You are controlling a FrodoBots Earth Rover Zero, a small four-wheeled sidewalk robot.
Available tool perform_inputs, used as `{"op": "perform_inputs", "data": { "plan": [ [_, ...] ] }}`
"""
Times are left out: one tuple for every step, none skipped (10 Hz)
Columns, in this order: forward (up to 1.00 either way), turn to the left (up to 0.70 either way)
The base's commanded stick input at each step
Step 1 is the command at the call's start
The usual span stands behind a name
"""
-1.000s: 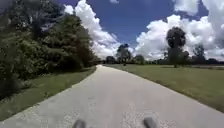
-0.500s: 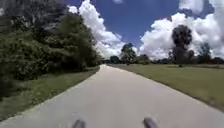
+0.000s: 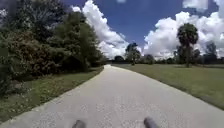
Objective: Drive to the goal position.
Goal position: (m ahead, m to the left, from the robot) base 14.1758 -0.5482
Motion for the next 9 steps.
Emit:
{"op": "perform_inputs", "data": {
  "plan": [
    [0.7,0.02],
    [0.7,0.02],
    [0.7,0.02],
    [0.7,0.02],
    [0.7,0.02],
    [0.7,0.02],
    [0.7,0.02],
    [0.7,0.02],
    [0.7,0.02]
  ]
}}
